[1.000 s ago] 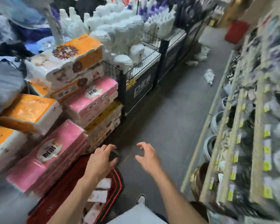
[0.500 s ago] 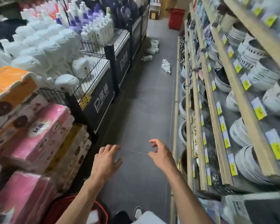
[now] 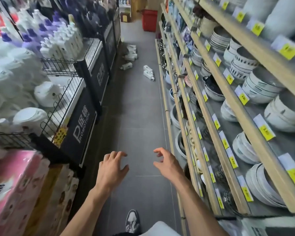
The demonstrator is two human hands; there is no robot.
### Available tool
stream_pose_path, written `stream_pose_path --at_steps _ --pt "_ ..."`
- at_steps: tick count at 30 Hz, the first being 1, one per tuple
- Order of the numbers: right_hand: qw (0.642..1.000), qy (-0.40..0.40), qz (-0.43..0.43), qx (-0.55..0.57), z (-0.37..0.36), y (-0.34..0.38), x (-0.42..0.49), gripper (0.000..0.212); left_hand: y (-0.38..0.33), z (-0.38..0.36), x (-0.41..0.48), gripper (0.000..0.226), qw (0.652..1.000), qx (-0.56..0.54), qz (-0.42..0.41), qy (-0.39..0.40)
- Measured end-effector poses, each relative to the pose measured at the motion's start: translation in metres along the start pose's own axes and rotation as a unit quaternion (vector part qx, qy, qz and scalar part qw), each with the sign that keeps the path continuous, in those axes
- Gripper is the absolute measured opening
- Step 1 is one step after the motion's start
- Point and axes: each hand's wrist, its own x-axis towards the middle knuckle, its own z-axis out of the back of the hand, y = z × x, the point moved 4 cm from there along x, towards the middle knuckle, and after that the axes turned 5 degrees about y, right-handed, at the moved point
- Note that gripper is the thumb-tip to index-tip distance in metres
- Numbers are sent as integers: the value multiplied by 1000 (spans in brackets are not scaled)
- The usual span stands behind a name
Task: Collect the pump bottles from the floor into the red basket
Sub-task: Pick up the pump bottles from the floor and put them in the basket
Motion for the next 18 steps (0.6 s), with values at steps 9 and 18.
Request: stream_pose_path --at_steps 9,18 --pt "999 -26 -13 29 19 21 65 40 -2 38 89 45 999 -5 -45 -5" --pt "994 -96 6 43 66 13 136 33 -33 36 173 46 999 5 -40 16"
